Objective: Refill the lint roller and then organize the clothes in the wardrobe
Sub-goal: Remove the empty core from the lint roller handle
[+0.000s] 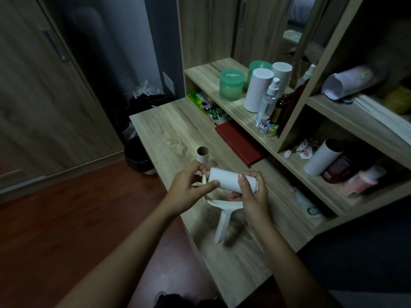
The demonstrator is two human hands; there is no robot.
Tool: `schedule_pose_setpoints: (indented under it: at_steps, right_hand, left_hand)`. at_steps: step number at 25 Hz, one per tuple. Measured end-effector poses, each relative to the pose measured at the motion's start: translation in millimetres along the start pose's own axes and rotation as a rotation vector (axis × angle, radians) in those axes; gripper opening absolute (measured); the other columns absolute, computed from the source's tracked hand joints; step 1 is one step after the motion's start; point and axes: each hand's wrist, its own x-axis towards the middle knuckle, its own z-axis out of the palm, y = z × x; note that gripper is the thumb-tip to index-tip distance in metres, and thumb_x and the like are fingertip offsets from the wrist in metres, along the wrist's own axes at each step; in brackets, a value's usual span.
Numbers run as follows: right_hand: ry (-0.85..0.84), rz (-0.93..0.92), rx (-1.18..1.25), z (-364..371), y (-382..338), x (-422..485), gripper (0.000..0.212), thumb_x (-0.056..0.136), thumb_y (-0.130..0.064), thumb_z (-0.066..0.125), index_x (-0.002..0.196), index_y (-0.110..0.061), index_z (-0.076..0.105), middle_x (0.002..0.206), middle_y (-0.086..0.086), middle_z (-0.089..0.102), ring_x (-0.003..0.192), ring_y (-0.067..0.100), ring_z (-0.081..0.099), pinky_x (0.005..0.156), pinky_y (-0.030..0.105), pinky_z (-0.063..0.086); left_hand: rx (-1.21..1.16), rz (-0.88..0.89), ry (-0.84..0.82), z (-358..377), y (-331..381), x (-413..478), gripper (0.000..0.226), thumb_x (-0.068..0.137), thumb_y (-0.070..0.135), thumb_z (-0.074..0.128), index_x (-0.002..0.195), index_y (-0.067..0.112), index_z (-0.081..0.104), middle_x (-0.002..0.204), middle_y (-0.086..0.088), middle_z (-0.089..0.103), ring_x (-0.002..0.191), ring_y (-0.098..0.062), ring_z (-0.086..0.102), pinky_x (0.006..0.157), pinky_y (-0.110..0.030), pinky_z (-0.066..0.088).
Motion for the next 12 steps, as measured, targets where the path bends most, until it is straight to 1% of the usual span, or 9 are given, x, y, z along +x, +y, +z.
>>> schedule_pose_setpoints:
  at_steps: [3, 5, 6, 7, 9, 10, 11, 12]
  right_hand:
    - [-0.014, -0.009, 0.010, 2.0, 0.2, 0.3, 0.009, 0.089, -0.019, 0.058, 0.094, -0.017, 0.051, 0.092, 0.009, 0.059, 0.054, 0.008, 0.060, 0.049, 0.021, 0.051]
    - [-0.007, -0.021, -0.004, 2.3, 0.9, 0.8, 0.013, 0.088, -0.018, 0.060, 0.097, -0.013, 0.051, 0.088, 0.009, 0.058, 0.053, 0.006, 0.055, 0.046, 0.020, 0.047]
    - [-0.007, -0.027, -0.014, 1.9, 0.8, 1.1, 0.014, 0.088, -0.018, 0.061, 0.097, -0.013, 0.051, 0.088, 0.010, 0.057, 0.056, 0.007, 0.055, 0.045, 0.020, 0.046]
    - [-0.012, -0.028, -0.023, 1.4, 0.4, 1.6, 0.014, 0.087, -0.018, 0.061, 0.097, -0.014, 0.052, 0.090, 0.010, 0.057, 0.061, 0.009, 0.055, 0.045, 0.019, 0.046]
    - [-0.033, -0.029, -0.056, 1.9, -2.1, 1.9, 0.012, 0.086, -0.019, 0.063, 0.093, -0.020, 0.053, 0.093, 0.006, 0.059, 0.069, 0.013, 0.057, 0.046, 0.018, 0.046]
    - [-0.054, -0.037, -0.076, 2.8, -3.1, 1.5, 0.013, 0.086, -0.018, 0.063, 0.091, -0.022, 0.052, 0.092, 0.002, 0.059, 0.069, 0.011, 0.057, 0.046, 0.018, 0.046]
    - [-0.081, -0.044, -0.085, 4.6, -4.3, 1.4, 0.013, 0.085, -0.017, 0.063, 0.090, -0.023, 0.052, 0.090, 0.000, 0.059, 0.067, 0.009, 0.057, 0.045, 0.019, 0.045]
    - [-0.111, -0.049, -0.096, 5.4, -5.1, 1.7, 0.014, 0.085, -0.017, 0.064, 0.089, -0.024, 0.052, 0.088, -0.001, 0.059, 0.062, 0.006, 0.056, 0.046, 0.019, 0.045]
  left_hand:
    - [0.027, -0.040, 0.033, 4.2, 2.3, -1.7, 0.023, 0.082, 0.018, 0.071, 0.086, 0.006, 0.052, 0.094, 0.008, 0.065, 0.084, -0.001, 0.063, 0.065, -0.010, 0.045]
    - [0.021, -0.064, 0.059, 5.2, 3.4, -1.5, 0.024, 0.082, 0.017, 0.070, 0.086, 0.009, 0.048, 0.093, 0.012, 0.064, 0.080, 0.004, 0.062, 0.063, -0.009, 0.044]
    - [-0.012, -0.067, 0.058, 4.8, 3.0, -1.0, 0.027, 0.082, 0.018, 0.071, 0.089, 0.013, 0.045, 0.097, 0.012, 0.064, 0.079, 0.001, 0.063, 0.062, -0.011, 0.045]
    - [-0.048, -0.068, 0.037, 3.9, 1.9, 0.1, 0.029, 0.082, 0.021, 0.070, 0.096, 0.018, 0.045, 0.102, 0.010, 0.063, 0.081, -0.005, 0.064, 0.064, -0.015, 0.048]
    - [-0.084, -0.083, -0.046, 3.9, -0.7, 2.1, 0.045, 0.082, 0.027, 0.064, 0.121, 0.031, 0.042, 0.110, 0.004, 0.059, 0.085, -0.014, 0.066, 0.072, -0.028, 0.056]
    - [-0.077, -0.091, -0.084, 5.2, -2.2, 2.6, 0.053, 0.081, 0.030, 0.061, 0.129, 0.036, 0.040, 0.113, 0.001, 0.056, 0.087, -0.015, 0.065, 0.076, -0.032, 0.057]
    - [-0.055, -0.096, -0.107, 7.0, -4.4, 2.3, 0.054, 0.080, 0.035, 0.059, 0.131, 0.037, 0.041, 0.114, -0.001, 0.054, 0.089, -0.015, 0.064, 0.079, -0.035, 0.057]
    - [-0.042, -0.095, -0.115, 8.6, -6.6, 1.7, 0.050, 0.079, 0.041, 0.060, 0.127, 0.037, 0.046, 0.114, -0.002, 0.055, 0.090, -0.016, 0.063, 0.080, -0.038, 0.056]
